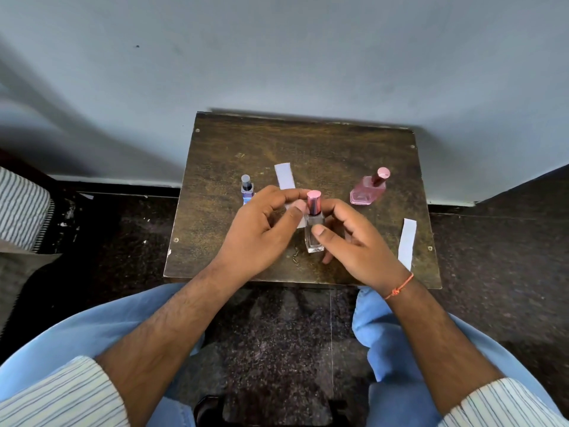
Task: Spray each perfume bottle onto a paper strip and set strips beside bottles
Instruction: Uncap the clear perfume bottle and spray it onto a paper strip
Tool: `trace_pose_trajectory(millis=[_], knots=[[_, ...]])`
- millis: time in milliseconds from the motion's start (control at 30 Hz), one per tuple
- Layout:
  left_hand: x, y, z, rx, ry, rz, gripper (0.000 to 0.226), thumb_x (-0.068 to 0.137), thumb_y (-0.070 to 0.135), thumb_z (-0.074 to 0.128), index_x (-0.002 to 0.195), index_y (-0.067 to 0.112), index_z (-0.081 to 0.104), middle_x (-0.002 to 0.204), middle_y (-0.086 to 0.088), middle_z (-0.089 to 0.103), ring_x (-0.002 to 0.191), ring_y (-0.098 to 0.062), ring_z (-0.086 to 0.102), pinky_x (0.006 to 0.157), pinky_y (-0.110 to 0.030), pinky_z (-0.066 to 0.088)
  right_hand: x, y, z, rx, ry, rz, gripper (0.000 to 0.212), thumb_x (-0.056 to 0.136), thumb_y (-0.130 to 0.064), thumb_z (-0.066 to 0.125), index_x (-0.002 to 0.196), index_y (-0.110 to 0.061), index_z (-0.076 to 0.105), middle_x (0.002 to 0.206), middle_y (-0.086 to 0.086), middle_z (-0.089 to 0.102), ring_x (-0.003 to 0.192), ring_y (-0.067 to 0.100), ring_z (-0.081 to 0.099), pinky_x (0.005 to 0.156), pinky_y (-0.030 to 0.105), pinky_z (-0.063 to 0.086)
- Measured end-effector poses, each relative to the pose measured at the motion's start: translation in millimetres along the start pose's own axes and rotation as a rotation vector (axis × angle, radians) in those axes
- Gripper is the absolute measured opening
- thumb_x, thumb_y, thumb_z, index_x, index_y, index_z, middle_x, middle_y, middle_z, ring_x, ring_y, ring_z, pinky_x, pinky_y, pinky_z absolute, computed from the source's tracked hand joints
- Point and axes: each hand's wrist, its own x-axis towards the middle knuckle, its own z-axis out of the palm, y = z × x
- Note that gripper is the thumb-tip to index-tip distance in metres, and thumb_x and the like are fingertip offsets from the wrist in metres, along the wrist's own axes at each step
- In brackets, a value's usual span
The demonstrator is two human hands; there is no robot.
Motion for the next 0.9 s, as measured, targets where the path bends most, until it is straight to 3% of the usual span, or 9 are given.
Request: trace_pose_trajectory(millis=[67,200,333,433,500,567,667,767,900], knots=[[3.5,1.5,1.3,-0.013,-0.074,0.036,0.030,0.106,0.030,0.060,0.130,0.021,0.076,0.107,0.007,0.069,0.098,-0.011,0.069,0.085,-0.028,0.054,-1.6,0.8,-2.6,0.000,-0.042,-0.007,0.031,0.102,-0.035,0.064,0.132,-0.029,0.064,0.099,0.009,0.066,0.086,0.015,0.063,0.065,0.041,0.063],[9.3,0.0,3.5,-0.055,-0.141,0.046,0.027,0.106,0.027,0.065,0.129,0.019,0.077,0.112,-0.003,0.070,0.107,-0.022,0.069,0.095,-0.036,0.055,-3.5,1.1,-9.8,0.009,-0.092,-0.015,0.032,0.106,-0.023,0.064,0.137,-0.031,0.063,0.104,-0.011,0.070,0.092,0.004,0.064,0.075,0.019,0.055],[12.8,6.2,6.6,-0.134,-0.081,0.038,0.024,0.105,0.021,0.066,0.124,0.012,0.078,0.119,-0.005,0.073,0.112,-0.014,0.072,0.093,-0.027,0.057,-6.1,3.4,-16.0,-0.026,-0.096,-0.021,0.030,0.104,-0.014,0.071,0.132,-0.026,0.068,0.111,0.002,0.077,0.101,0.027,0.071,0.091,0.045,0.061],[13.9,11.0,6.4,-0.137,-0.004,0.082,0.024,0.106,0.020,0.066,0.123,0.007,0.077,0.121,-0.007,0.075,0.113,-0.019,0.073,0.096,-0.038,0.061,-7.7,7.2,-19.1,-0.043,-0.095,-0.006,0.031,0.102,-0.020,0.074,0.132,-0.026,0.068,0.118,0.004,0.079,0.109,0.032,0.072,0.100,0.057,0.058],[13.4,16.6,1.7,-0.153,0.054,0.102,0.022,0.105,0.020,0.067,0.119,0.005,0.077,0.119,-0.009,0.076,0.108,-0.022,0.074,0.093,-0.042,0.061,-8.7,8.9,-20.1,-0.043,-0.086,-0.002,0.035,0.101,-0.025,0.074,0.136,-0.026,0.067,0.121,0.004,0.080,0.111,0.035,0.072,0.101,0.061,0.057],[10.9,23.3,-7.9,-0.213,0.090,0.106,0.016,0.104,0.016,0.068,0.114,0.007,0.077,0.111,-0.009,0.078,0.087,-0.018,0.072,0.074,-0.033,0.058,-9.0,9.6,-19.9,-0.040,-0.072,-0.005,0.037,0.101,-0.027,0.074,0.137,-0.026,0.067,0.121,0.005,0.080,0.111,0.036,0.071,0.101,0.061,0.057],[0.5,25.2,-30.7,-0.225,0.145,0.116,0.009,0.101,0.019,0.073,0.108,0.022,0.079,0.107,-0.007,0.079,0.090,-0.016,0.070,0.082,-0.034,0.055,-7.9,7.7,-17.1,-0.041,-0.058,-0.020,0.038,0.099,-0.033,0.074,0.135,-0.025,0.067,0.120,0.007,0.080,0.110,0.037,0.071,0.101,0.061,0.057],[-14.7,14.8,-66.7,-0.044,0.195,0.064,0.015,0.097,0.033,0.078,0.108,0.024,0.081,0.104,-0.005,0.081,0.086,-0.031,0.072,0.079,-0.034,0.054,-5.3,5.2,-12.7,-0.058,-0.054,-0.021,0.036,0.097,-0.040,0.074,0.130,-0.027,0.068,0.118,0.009,0.080,0.107,0.037,0.069,0.099,0.061,0.057],[-29.7,-6.2,-107.8,0.443,0.166,-0.112,0.018,0.090,0.045,0.082,0.104,0.035,0.081,0.092,0.011,0.076,0.075,-0.007,0.067,0.064,-0.020,0.051,-3.1,3.1,-6.2,-0.089,-0.049,-0.026,0.038,0.096,-0.043,0.075,0.130,-0.027,0.069,0.117,0.006,0.080,0.104,0.031,0.068,0.096,0.061,0.057]])
